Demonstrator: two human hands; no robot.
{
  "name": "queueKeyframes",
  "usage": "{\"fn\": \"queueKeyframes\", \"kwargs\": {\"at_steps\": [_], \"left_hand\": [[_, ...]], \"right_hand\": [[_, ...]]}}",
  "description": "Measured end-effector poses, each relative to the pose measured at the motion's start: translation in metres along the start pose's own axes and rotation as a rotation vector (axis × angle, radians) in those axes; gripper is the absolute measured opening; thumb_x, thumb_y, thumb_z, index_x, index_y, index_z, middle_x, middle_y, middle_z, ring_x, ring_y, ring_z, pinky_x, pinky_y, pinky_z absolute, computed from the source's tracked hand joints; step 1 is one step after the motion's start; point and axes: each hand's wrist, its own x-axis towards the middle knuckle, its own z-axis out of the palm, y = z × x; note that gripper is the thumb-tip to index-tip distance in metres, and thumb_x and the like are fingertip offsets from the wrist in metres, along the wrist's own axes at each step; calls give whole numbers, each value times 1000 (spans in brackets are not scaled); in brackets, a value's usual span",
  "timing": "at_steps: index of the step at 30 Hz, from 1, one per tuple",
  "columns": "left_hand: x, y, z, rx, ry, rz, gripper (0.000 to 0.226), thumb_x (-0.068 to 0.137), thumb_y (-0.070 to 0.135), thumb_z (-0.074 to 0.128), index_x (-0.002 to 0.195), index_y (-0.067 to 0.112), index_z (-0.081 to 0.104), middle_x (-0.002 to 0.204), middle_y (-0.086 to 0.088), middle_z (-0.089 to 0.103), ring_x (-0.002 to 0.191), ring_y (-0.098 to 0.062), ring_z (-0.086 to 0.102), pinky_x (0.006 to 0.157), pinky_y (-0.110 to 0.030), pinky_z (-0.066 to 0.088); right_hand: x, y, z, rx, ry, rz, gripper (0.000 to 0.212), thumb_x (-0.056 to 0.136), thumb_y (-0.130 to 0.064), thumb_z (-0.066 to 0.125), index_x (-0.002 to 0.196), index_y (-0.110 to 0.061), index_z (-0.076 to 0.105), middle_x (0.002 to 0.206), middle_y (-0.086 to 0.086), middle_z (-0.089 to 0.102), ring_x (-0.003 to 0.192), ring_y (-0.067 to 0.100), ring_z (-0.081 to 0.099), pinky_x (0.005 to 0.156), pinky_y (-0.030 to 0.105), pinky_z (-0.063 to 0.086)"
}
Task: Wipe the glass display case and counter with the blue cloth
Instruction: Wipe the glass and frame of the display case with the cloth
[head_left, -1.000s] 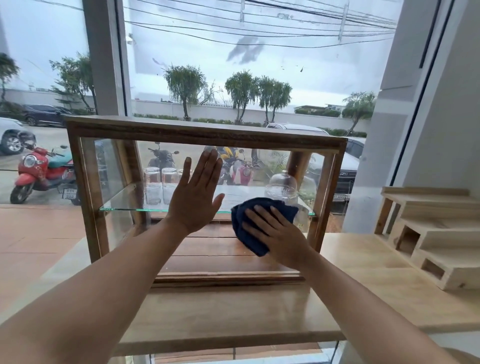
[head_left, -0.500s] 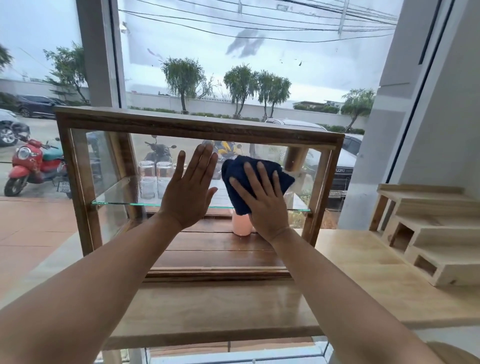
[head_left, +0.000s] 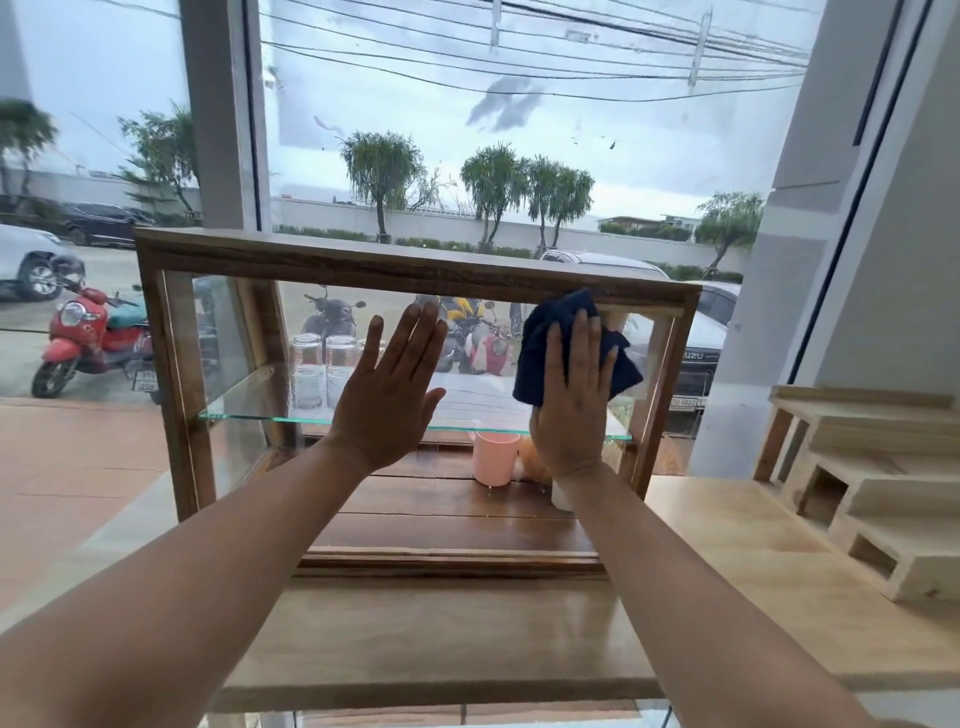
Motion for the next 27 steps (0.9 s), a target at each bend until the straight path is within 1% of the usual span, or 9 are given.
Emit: {"fn": "queueKeyframes", "kwargs": {"at_steps": [4, 8, 11, 15, 17, 19, 23, 25, 27], "left_hand": [[1, 1, -2, 17, -25, -3, 72, 104, 41, 29, 160, 0, 8, 169, -21, 2, 157, -36, 1, 125, -60, 10], [1, 4, -3, 12, -38, -16, 72, 105, 40, 29, 160, -1, 7, 169, -21, 1, 157, -36, 1, 124, -60, 10], [1, 5, -4, 16, -52, -26, 72, 106, 41, 26, 160, -1, 5, 169, -21, -1, 157, -35, 0, 124, -60, 9], [1, 7, -7, 28, -65, -38, 75, 104, 38, 34, 160, -2, 4, 169, -22, -1, 157, -36, 0, 125, -60, 7], [0, 6, -8, 37, -65, -35, 74, 103, 37, 35, 160, -1, 5, 169, -21, 0, 157, -36, 0, 125, -60, 7], [0, 6, -9, 36, -63, -45, 74, 103, 36, 33, 160, -1, 6, 169, -21, 0, 157, -36, -1, 124, -61, 7], [-4, 12, -8, 26, -66, 6, 74, 101, 37, 33, 160, 0, 7, 169, -20, 1, 157, -37, 0, 124, -61, 10], [-8, 18, -7, 8, -81, 34, 77, 101, 39, 37, 160, 1, 6, 169, -19, 2, 157, -36, 2, 124, -59, 11], [-11, 24, -6, 8, -98, 31, 82, 100, 43, 43, 160, 1, 8, 169, -19, 4, 157, -36, 4, 124, -59, 12]], "right_hand": [[11, -8, 2, 2, -26, -232, 68, 90, -1, 58, 153, -12, 35, 161, 15, 25, 151, 36, 16, 123, 56, 8], [16, -6, 3, -8, -93, -443, 60, 97, -4, 44, 153, -22, 36, 162, 11, 26, 152, 34, 15, 123, 57, 8], [-19, -1, 7, -80, -153, -565, 65, 95, -10, 51, 155, -25, 31, 163, 8, 22, 152, 34, 15, 123, 56, 11], [-86, 29, -5, -234, -351, -969, 66, 90, -22, 67, 151, -25, 42, 159, 4, 35, 146, 29, 32, 120, 51, 24], [-83, 42, -18, -253, -387, -1058, 59, 91, -21, 65, 148, -25, 47, 157, 4, 39, 144, 28, 37, 118, 48, 25], [-54, 49, -25, -241, -336, -955, 56, 91, -15, 55, 146, -22, 49, 156, 9, 39, 144, 31, 37, 118, 50, 24], [17, 49, -33, -192, -170, -398, 69, 86, 2, 54, 152, -16, 40, 162, 16, 22, 150, 36, 19, 121, 57, 19], [12, 41, -27, -182, -162, -370, 72, 87, 2, 54, 154, -15, 34, 163, 16, 15, 151, 37, 14, 122, 58, 15], [-23, 39, -18, -175, -237, -520, 70, 89, -7, 52, 155, -17, 30, 164, 15, 15, 151, 36, 14, 122, 57, 14]]}}
